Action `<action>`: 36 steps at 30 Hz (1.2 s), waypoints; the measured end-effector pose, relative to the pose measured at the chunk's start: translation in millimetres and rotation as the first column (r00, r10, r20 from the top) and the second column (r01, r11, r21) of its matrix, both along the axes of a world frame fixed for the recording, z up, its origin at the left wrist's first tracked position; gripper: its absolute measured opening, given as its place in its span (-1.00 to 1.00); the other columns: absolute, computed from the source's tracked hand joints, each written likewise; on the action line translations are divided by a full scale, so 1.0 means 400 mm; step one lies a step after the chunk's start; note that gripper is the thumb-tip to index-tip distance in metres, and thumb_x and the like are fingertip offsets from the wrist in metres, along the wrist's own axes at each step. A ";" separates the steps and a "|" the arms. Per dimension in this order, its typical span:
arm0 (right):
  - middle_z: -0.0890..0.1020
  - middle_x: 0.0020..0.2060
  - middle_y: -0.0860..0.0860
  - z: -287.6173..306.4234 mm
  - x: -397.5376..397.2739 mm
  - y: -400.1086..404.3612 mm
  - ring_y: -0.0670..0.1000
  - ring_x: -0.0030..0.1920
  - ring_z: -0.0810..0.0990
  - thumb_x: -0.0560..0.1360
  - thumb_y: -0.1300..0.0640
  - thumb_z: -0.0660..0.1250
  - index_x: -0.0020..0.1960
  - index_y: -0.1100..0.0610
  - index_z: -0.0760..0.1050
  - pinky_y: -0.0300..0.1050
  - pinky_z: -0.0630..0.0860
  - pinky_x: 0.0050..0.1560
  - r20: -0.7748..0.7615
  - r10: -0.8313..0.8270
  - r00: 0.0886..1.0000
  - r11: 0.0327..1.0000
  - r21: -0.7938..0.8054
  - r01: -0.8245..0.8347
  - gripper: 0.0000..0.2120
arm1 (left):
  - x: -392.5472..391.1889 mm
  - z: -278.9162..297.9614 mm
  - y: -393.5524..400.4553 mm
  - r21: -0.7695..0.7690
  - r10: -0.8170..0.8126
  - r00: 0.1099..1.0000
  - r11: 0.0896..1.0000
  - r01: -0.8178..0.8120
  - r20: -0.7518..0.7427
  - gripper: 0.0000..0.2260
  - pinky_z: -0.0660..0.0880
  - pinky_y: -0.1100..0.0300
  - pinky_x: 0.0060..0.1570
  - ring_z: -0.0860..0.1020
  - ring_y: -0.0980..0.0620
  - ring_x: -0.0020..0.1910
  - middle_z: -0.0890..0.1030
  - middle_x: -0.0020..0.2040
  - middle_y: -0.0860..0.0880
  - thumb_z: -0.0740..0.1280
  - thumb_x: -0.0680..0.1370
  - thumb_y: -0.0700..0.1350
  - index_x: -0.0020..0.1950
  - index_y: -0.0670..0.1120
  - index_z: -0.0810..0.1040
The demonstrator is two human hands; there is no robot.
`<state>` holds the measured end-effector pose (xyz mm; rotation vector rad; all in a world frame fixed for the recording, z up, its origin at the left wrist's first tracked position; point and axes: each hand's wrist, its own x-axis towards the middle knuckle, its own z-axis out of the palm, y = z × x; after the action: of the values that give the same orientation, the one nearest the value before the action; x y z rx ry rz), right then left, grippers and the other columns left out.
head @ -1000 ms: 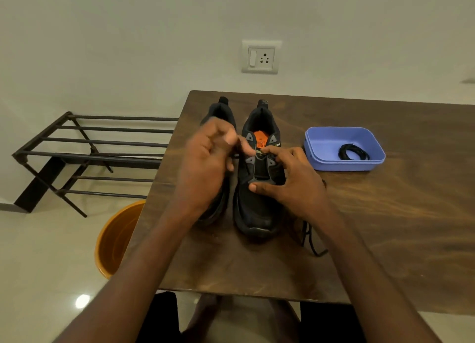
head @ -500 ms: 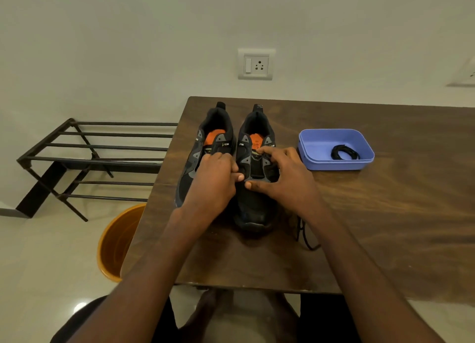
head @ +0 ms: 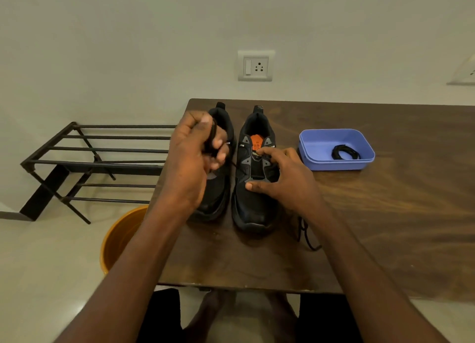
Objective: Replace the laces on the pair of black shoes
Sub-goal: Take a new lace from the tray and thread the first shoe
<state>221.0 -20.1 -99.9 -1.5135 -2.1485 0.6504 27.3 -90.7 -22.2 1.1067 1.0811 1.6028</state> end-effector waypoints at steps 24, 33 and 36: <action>0.44 0.33 -0.06 0.015 -0.007 -0.012 -0.01 0.28 0.51 0.31 -0.29 0.59 0.48 -0.30 0.32 0.04 0.61 0.19 -0.007 -0.031 1.000 0.999 -0.033 0.031 -0.18 | 0.010 0.010 -0.010 0.053 0.106 0.922 0.994 -0.093 -0.372 -0.78 0.64 0.00 0.04 0.68 -0.12 -0.07 0.70 -0.14 -0.10 0.17 0.74 -0.12 0.03 -0.14 0.56; 0.51 0.03 -0.10 0.038 0.002 -0.010 -0.09 -0.02 0.53 0.33 -0.12 0.64 0.49 -0.13 0.35 -0.10 0.55 -0.07 -0.082 -0.053 0.995 0.995 -0.088 0.045 -0.19 | 0.030 -0.092 0.006 -0.160 -0.054 0.405 0.959 -0.233 -0.913 -0.79 0.63 0.08 -0.13 0.58 0.21 -0.22 0.61 -0.21 0.11 0.31 0.60 0.26 -0.01 0.14 0.54; 0.55 -0.07 -0.07 0.039 0.005 -0.017 -0.07 -0.05 0.56 0.37 -0.12 0.61 0.42 -0.06 0.41 -0.01 0.61 -0.02 -0.088 -0.079 0.993 0.984 -0.165 0.064 -0.30 | 0.038 -0.118 0.019 -0.224 -0.150 0.317 0.951 -0.211 -0.937 -0.83 0.62 0.04 -0.03 0.57 0.16 -0.15 0.60 -0.16 0.10 0.39 0.59 0.17 -0.02 0.10 0.58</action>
<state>223.0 -26.9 -84.2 -1.6014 -2.0033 0.8720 42.4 -83.0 -69.4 1.8801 2.0442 0.5594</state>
